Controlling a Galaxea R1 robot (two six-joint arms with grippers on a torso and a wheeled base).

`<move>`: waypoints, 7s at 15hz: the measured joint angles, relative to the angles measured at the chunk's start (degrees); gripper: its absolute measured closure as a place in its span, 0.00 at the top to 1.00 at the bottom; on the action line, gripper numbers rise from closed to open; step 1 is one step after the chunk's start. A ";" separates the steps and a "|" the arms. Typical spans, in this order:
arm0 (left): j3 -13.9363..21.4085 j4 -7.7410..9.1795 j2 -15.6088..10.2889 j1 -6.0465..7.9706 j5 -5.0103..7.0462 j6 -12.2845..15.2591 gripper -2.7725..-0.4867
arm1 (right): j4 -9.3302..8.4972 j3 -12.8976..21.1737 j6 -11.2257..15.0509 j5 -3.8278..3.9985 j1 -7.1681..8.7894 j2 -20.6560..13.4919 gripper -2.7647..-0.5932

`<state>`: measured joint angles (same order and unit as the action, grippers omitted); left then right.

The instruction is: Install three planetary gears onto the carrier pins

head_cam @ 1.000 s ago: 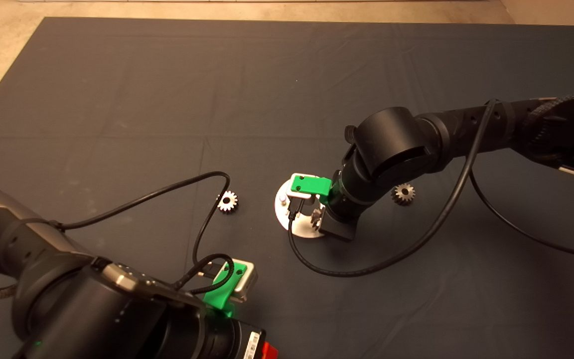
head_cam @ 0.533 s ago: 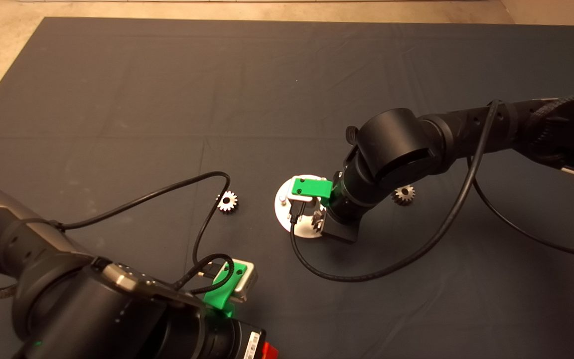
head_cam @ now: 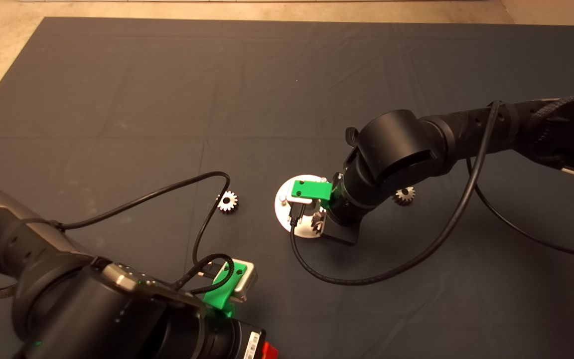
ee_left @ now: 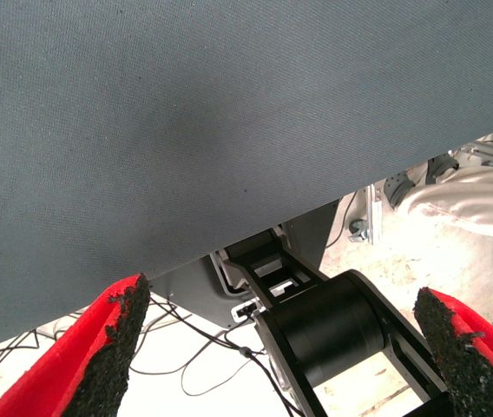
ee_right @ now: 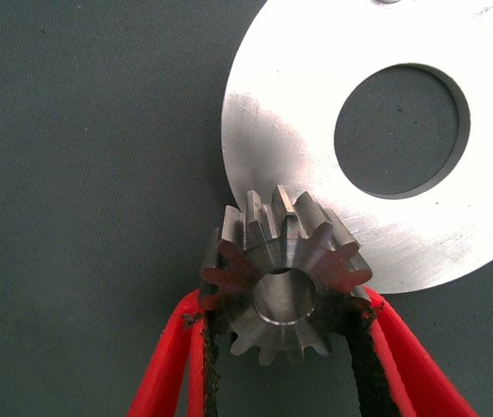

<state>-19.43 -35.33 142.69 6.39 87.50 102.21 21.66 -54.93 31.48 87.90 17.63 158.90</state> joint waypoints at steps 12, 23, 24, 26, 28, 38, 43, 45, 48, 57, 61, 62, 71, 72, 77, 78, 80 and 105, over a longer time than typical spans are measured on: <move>0.00 0.00 0.01 0.00 0.00 0.00 0.74 | 0.16 -1.73 -2.13 0.10 -1.32 0.16 0.10; 0.00 0.00 -0.02 0.00 -0.02 0.00 0.74 | 0.38 -2.85 -4.27 0.03 -1.29 0.38 0.10; 0.00 -0.01 0.00 0.00 -0.01 0.00 0.74 | 0.36 -3.12 -4.46 0.08 -1.26 0.46 0.10; 0.00 -0.02 0.00 0.00 -0.02 0.00 0.74 | 0.38 -3.54 -4.63 0.13 -1.23 0.66 0.10; 0.00 0.00 -0.02 0.00 0.00 0.00 0.74 | 0.39 -3.83 -4.67 0.27 -1.21 0.91 0.10; 0.00 -0.02 -0.66 0.03 0.00 0.00 0.74 | 0.57 -4.91 -5.99 0.41 -1.07 1.55 0.10; 0.00 -0.02 -0.82 0.03 0.00 -0.01 0.74 | 0.60 -4.91 -6.21 0.38 -1.07 1.44 0.10; 0.00 -0.02 -0.82 0.03 0.00 0.00 0.74 | 0.60 -4.91 -6.38 0.30 -1.07 1.40 0.10; 0.00 -0.02 -0.83 0.03 0.00 0.00 0.74 | 0.60 -4.91 -6.56 0.24 -1.07 1.24 0.10; 0.00 -0.02 -0.96 0.03 0.00 0.00 0.74 | 0.60 -4.91 -7.01 -0.08 -1.04 1.10 0.10; 0.00 -0.02 -0.96 0.00 0.00 0.00 0.74 | 0.60 -4.91 -7.06 -0.69 -0.95 0.74 0.10; 0.00 -0.02 -0.96 0.03 0.00 -0.01 0.74 | 0.61 -4.91 -7.08 -0.69 -0.95 0.74 0.10; 0.00 -0.02 -0.99 0.02 0.00 0.00 0.74 | 0.82 -4.46 -7.20 -1.13 -0.95 0.11 0.10; 0.00 -0.02 -0.99 0.03 0.00 0.00 0.74 | 0.88 -4.35 -7.23 -1.10 -0.95 0.11 0.10; 0.00 -0.04 -1.12 0.02 -0.03 0.00 0.74 | 1.66 -3.45 -7.23 -1.19 -1.15 -0.33 0.10; 0.00 -0.02 -1.12 0.01 0.00 0.00 0.74 | 1.79 -3.26 -7.23 -1.30 -1.17 -0.44 0.10; 0.00 -0.02 -1.15 0.00 0.00 0.00 0.74 | 2.12 -2.89 -7.23 -1.46 -1.27 -0.68 0.10; 0.00 -0.03 -1.93 0.03 0.00 -0.02 0.74 | 2.95 -0.20 -7.23 -0.67 -2.00 -1.95 0.10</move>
<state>-19.43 -35.36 140.76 6.41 87.50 102.18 24.61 -55.13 24.25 87.24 15.63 156.95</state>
